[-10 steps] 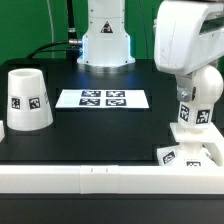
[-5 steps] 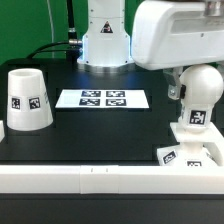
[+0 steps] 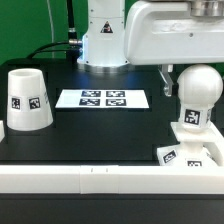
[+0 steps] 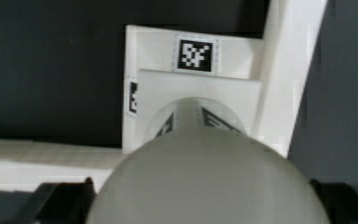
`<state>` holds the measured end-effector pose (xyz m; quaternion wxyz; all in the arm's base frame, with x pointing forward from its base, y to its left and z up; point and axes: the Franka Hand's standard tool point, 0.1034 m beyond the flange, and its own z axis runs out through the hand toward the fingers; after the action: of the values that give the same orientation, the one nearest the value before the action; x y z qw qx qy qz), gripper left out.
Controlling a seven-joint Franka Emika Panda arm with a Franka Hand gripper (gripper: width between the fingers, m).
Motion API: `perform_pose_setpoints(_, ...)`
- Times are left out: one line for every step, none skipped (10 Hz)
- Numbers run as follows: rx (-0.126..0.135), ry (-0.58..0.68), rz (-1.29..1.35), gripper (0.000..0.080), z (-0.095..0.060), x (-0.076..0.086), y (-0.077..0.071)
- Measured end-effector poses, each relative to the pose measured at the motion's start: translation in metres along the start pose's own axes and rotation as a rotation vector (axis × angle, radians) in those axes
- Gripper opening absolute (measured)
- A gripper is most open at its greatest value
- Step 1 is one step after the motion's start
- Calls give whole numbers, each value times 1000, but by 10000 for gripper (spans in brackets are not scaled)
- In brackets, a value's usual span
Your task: Assemble lamp
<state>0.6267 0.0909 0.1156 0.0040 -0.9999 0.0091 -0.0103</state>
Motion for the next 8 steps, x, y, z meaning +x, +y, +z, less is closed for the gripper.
perform_pose_setpoints(3, -1, 85, 577, 0, 0, 0)
perform_pose_setpoints(15, -5, 171, 577, 0, 0, 1)
perform_pose_setpoints(19, -6, 225, 577, 0, 0, 1)
perform_pose_setpoints(23, -12, 320, 577, 0, 0, 0)
perform_pose_setpoints(30, -16, 407, 577, 0, -1, 0)
perform_pose_setpoints(33, -19, 497, 577, 1, -1, 0)
perform_pose_setpoints(36, -21, 577, 577, 1, -1, -1)
perform_pose_setpoints(38, -23, 655, 577, 1, -1, -1)
